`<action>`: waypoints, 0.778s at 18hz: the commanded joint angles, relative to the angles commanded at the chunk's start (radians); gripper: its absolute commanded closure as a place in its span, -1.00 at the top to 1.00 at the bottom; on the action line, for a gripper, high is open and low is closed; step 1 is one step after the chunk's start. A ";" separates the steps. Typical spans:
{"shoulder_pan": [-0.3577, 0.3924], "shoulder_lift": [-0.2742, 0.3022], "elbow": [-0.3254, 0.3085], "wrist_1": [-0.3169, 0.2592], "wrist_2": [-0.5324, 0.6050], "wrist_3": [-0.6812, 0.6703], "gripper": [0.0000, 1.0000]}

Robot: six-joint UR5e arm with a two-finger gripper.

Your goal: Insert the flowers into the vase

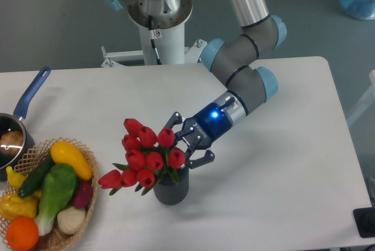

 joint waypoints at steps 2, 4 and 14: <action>0.002 0.000 -0.002 0.000 0.000 0.011 0.38; 0.005 0.000 -0.006 0.000 0.002 0.014 0.43; 0.018 0.005 -0.020 0.000 0.002 0.020 0.76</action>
